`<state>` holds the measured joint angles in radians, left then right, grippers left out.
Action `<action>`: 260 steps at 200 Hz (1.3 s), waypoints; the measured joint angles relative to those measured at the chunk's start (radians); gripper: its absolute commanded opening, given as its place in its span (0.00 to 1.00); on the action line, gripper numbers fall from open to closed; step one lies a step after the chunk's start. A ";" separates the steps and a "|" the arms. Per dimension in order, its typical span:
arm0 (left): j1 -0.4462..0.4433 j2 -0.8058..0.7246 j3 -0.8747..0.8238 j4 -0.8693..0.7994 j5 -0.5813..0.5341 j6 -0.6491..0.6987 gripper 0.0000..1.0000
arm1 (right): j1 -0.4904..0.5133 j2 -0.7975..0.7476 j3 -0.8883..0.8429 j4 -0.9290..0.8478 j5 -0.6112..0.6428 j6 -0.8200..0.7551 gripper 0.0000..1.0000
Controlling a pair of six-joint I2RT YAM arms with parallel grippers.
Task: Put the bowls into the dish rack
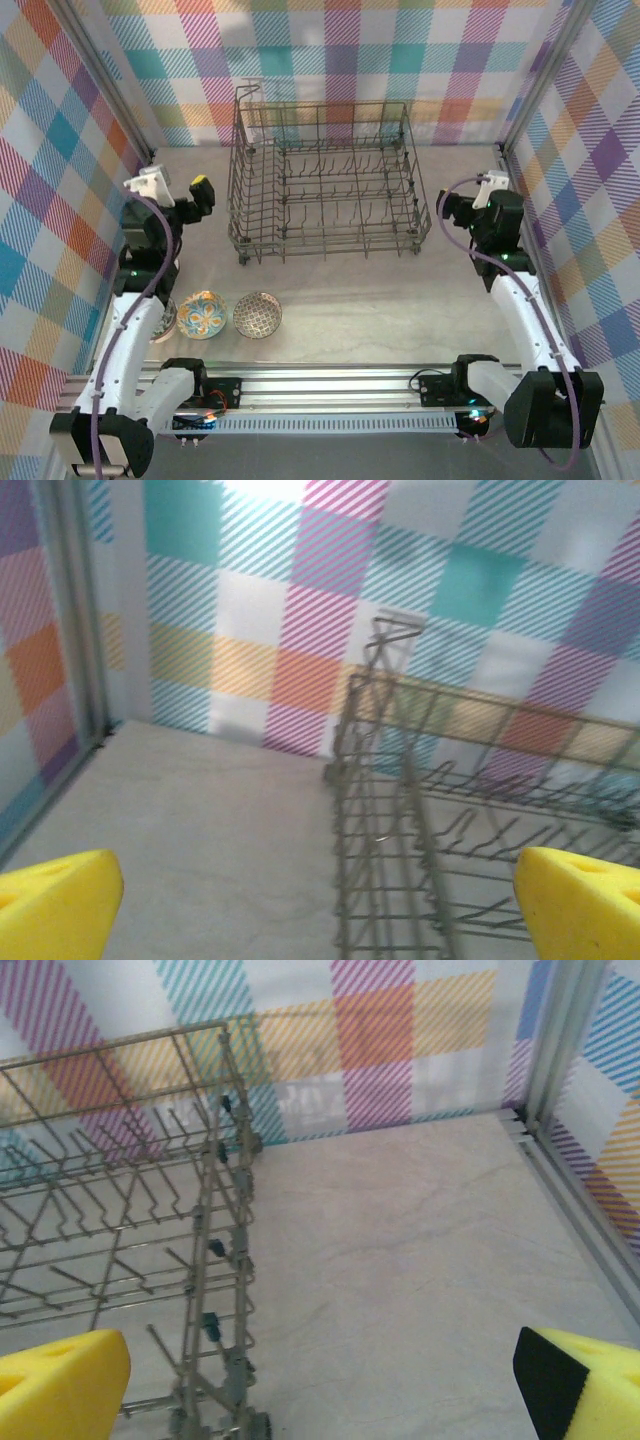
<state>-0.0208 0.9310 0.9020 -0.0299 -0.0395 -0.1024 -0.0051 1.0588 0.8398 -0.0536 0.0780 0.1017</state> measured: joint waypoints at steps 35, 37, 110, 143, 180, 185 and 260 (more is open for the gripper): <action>0.000 0.138 0.206 -0.221 0.180 -0.048 1.00 | 0.000 0.097 0.194 -0.165 -0.123 0.040 0.99; 0.000 0.144 0.211 -0.229 0.185 -0.048 1.00 | 0.000 0.101 0.200 -0.171 -0.128 0.042 0.99; -0.011 0.404 0.365 -0.528 0.346 -0.063 1.00 | 0.000 0.214 0.292 -0.312 -0.285 0.102 0.99; -0.059 0.415 0.369 -0.578 0.376 -0.063 1.00 | 0.002 0.229 0.292 -0.332 -0.305 0.109 0.99; -0.119 0.448 0.404 -0.603 0.379 -0.062 1.00 | 0.005 0.238 0.292 -0.334 -0.323 0.122 0.99; -0.128 0.453 0.409 -0.605 0.378 -0.062 1.00 | 0.005 0.239 0.292 -0.333 -0.327 0.123 0.99; -0.268 0.483 0.483 -0.712 0.280 -0.061 1.00 | 0.005 0.242 0.301 -0.348 -0.341 0.124 0.99</action>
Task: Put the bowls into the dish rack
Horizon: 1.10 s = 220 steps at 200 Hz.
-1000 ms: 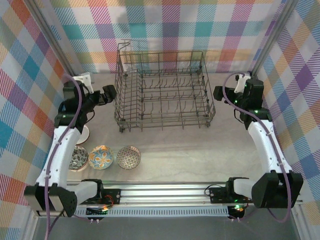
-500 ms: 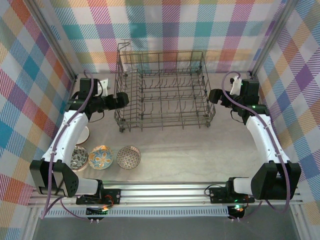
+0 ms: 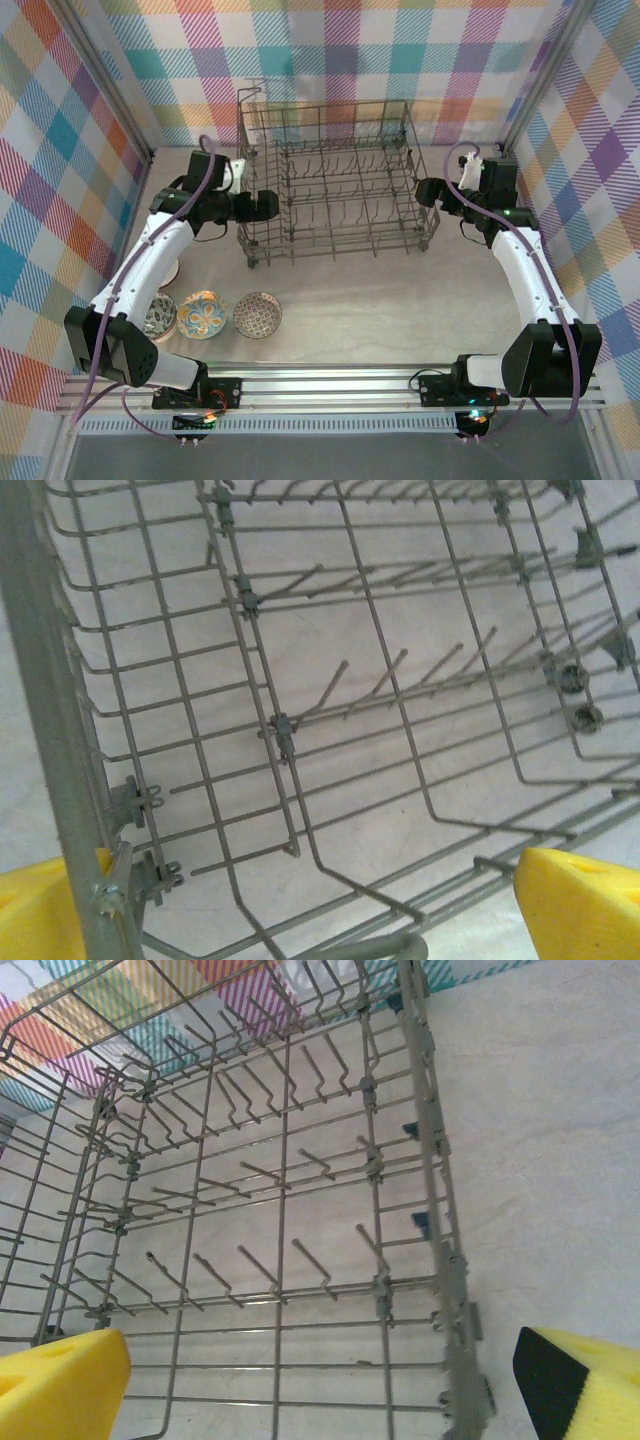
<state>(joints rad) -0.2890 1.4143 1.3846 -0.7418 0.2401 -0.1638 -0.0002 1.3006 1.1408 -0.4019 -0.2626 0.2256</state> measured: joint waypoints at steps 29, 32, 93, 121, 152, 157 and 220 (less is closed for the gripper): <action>-0.098 0.020 0.052 -0.079 -0.018 -0.001 1.00 | 0.000 -0.002 0.009 -0.032 0.018 -0.003 0.99; -0.108 0.021 0.055 -0.087 -0.021 -0.002 1.00 | 0.000 -0.002 0.010 -0.035 0.020 -0.004 0.99; -0.336 0.060 0.122 -0.166 -0.108 -0.045 1.00 | 0.000 -0.035 0.031 -0.111 0.064 -0.032 0.99; -0.418 0.116 0.193 -0.204 -0.150 -0.080 1.00 | 0.000 -0.036 0.050 -0.150 0.069 -0.042 0.99; -0.497 0.156 0.241 -0.225 -0.206 -0.141 1.00 | -0.032 -0.047 0.054 -0.213 0.066 -0.043 0.99; -0.504 0.158 0.243 -0.224 -0.214 -0.154 1.00 | -0.045 -0.048 0.055 -0.221 0.061 -0.039 0.99; -0.515 0.114 0.267 -0.175 -0.374 -0.230 1.00 | -0.170 -0.050 0.065 -0.334 -0.004 0.038 0.99</action>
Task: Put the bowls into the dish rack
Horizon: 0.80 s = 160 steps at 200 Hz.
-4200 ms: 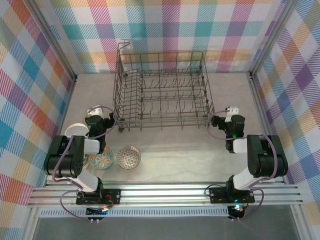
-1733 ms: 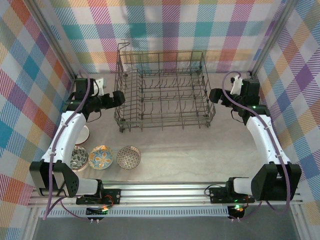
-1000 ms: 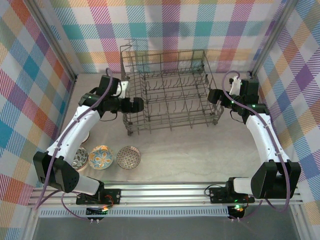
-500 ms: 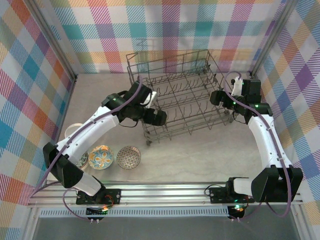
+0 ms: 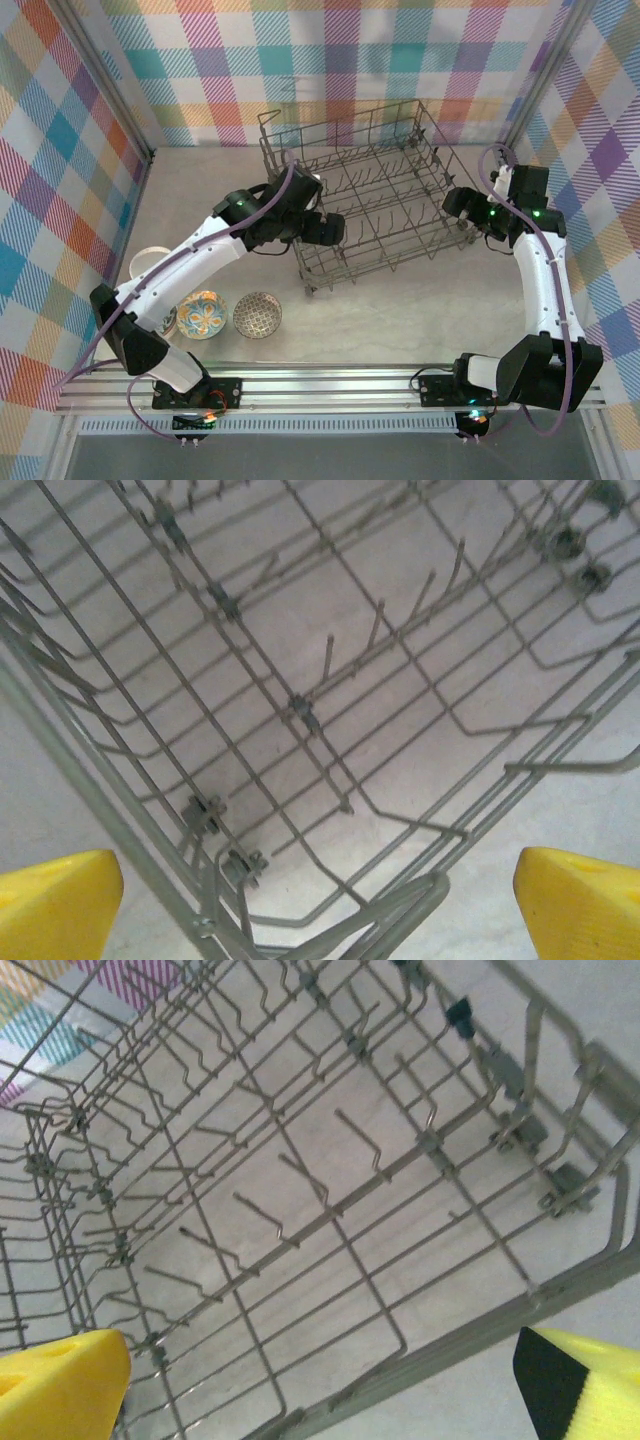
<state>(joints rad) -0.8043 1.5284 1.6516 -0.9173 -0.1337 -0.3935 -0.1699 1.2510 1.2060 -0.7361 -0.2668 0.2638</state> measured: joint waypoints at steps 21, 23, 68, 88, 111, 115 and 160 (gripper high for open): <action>0.006 -0.023 0.040 0.007 -0.036 0.004 1.00 | 0.000 -0.003 0.029 -0.048 -0.031 0.022 0.99; 0.009 -0.025 0.043 0.007 -0.039 0.005 1.00 | 0.000 -0.003 0.031 -0.051 -0.034 0.023 0.99; 0.145 -0.035 0.094 0.012 -0.023 0.024 1.00 | 0.005 -0.050 0.034 -0.139 -0.079 0.074 0.95; 0.233 -0.009 0.101 0.021 0.011 0.024 1.00 | 0.030 -0.063 0.028 -0.150 -0.085 0.105 0.92; 0.300 0.041 0.101 0.042 0.053 0.028 1.00 | 0.084 -0.056 0.013 -0.161 -0.063 0.141 0.92; 0.309 0.053 0.101 0.046 0.064 0.031 1.00 | 0.092 -0.052 0.012 -0.166 -0.053 0.146 0.92; 0.394 0.163 0.101 0.083 0.149 0.068 0.92 | 0.114 -0.027 -0.008 -0.188 0.042 0.188 0.93</action>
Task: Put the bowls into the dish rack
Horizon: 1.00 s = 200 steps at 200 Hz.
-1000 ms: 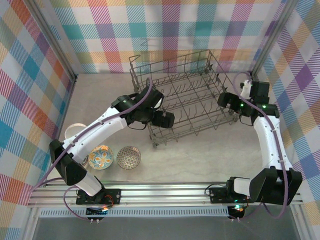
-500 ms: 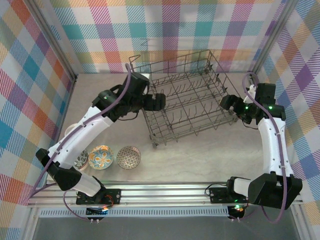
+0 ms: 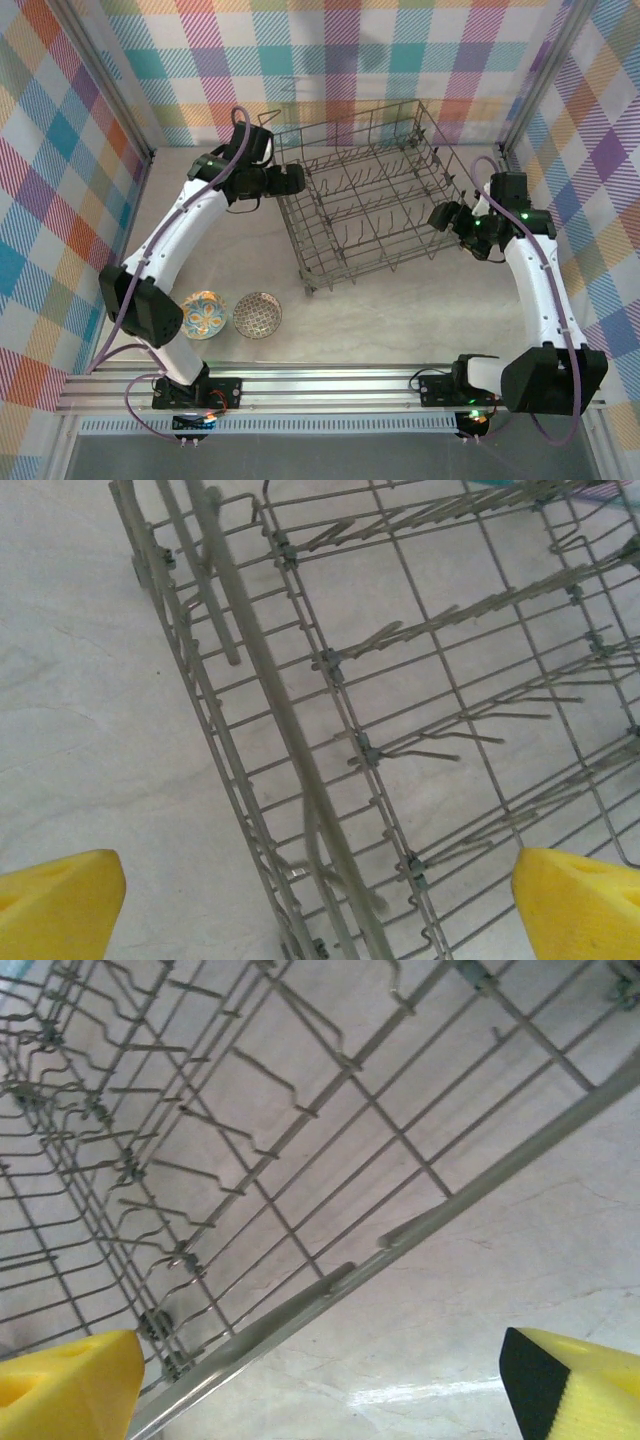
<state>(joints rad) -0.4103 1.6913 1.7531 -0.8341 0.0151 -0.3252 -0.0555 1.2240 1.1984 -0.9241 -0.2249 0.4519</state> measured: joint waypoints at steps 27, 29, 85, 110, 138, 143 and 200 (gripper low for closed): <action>0.030 0.052 0.018 0.002 0.050 0.020 0.80 | 0.000 0.031 -0.008 0.014 0.031 0.020 0.93; 0.031 0.055 0.019 0.002 0.053 0.023 0.79 | 0.000 0.033 -0.009 0.014 0.031 0.021 0.93; 0.032 0.076 0.026 -0.005 0.116 0.026 0.53 | 0.004 0.113 -0.009 0.050 0.050 0.031 0.96; 0.030 0.076 0.026 -0.004 0.147 0.016 0.43 | 0.004 0.137 -0.009 0.073 0.060 0.030 0.97; 0.019 0.076 0.021 -0.004 0.171 -0.004 0.33 | 0.004 0.177 -0.009 0.097 0.072 0.015 0.99; 0.016 0.076 0.018 -0.003 0.175 -0.010 0.31 | 0.003 0.185 -0.009 0.101 0.075 0.012 0.99; -0.010 0.039 -0.045 0.029 0.182 -0.068 0.25 | -0.030 0.241 -0.009 0.148 0.082 -0.023 1.00</action>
<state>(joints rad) -0.4202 1.7298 1.7077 -0.8047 0.1974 -0.3935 -0.0853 1.4654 1.1893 -0.7765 -0.1425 0.4290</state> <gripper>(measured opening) 0.255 0.998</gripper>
